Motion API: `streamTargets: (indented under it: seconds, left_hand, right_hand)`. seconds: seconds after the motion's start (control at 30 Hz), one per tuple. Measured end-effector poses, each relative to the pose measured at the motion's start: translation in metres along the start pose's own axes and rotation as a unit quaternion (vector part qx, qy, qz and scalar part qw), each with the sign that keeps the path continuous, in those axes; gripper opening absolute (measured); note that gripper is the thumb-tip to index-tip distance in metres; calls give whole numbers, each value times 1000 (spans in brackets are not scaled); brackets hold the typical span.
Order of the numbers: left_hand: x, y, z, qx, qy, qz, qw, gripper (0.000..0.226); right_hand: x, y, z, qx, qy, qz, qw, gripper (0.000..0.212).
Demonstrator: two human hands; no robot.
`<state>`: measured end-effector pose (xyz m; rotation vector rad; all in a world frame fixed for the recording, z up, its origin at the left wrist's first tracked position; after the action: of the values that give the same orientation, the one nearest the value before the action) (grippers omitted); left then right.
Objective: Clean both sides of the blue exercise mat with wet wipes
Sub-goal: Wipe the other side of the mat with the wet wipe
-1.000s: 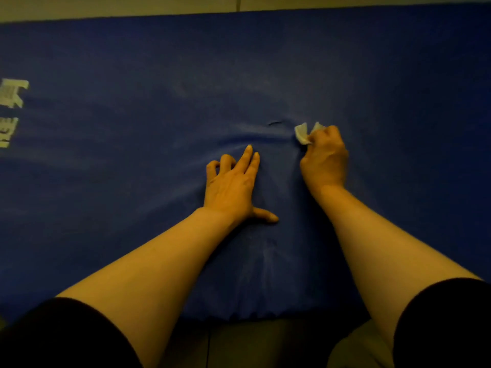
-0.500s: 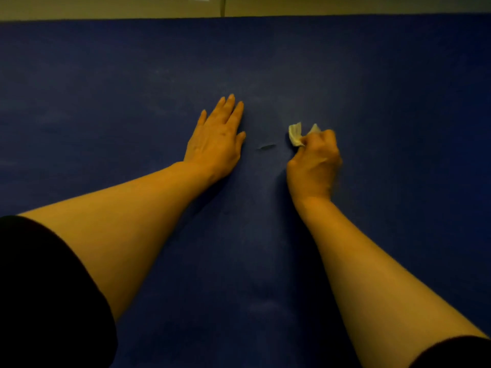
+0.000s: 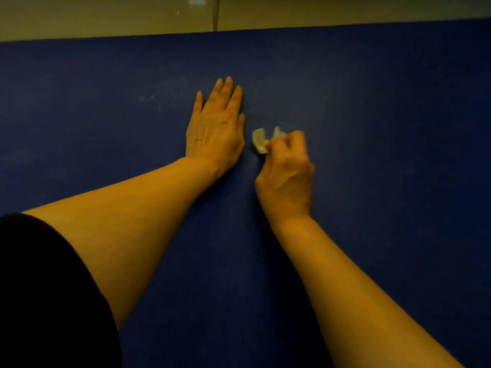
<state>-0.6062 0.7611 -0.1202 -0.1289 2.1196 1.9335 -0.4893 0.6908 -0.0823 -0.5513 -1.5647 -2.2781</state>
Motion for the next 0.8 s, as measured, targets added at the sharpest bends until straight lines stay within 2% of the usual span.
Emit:
streamTargets:
  seconds: [0.1, 0.27, 0.37, 0.5, 0.6, 0.73, 0.8]
  left_hand:
    - [5, 3, 18, -8, -8, 21, 1000, 53]
    - [23, 8, 40, -26, 10, 5, 1000, 52]
    - [25, 8, 45, -45, 5, 2, 999, 53]
    - [24, 7, 43, -74, 12, 10, 997, 52]
    - [24, 8, 41, -85, 9, 7, 996, 52]
    - [24, 8, 40, -94, 9, 7, 996, 53]
    - [23, 8, 40, -97, 10, 7, 995, 54]
  right_hand:
    - [10, -16, 2, 42, 49, 16, 998, 14]
    - [-36, -2, 56, -21, -26, -22, 999, 11]
    - [-34, -5, 63, -36, -49, -21, 998, 10]
    - [13, -29, 43, 9, 35, 17, 999, 13]
    - [8, -35, 57, 41, 56, 20, 997, 19]
    - [-36, -23, 101, -4, -26, -20, 999, 12]
    - [-37, -22, 106, -27, -51, -22, 998, 11]
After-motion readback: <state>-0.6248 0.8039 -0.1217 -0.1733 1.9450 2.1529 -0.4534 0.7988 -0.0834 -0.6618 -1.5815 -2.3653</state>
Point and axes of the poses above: each hand's wrist, its own z-axis towards the middle knuckle, its own y-axis out of the back of the hand, x = y × z, the point moved 10 cm from there along z, towards the middle knuckle, and after that the axes turned 1 degree about -y, right-handed, at the moved point
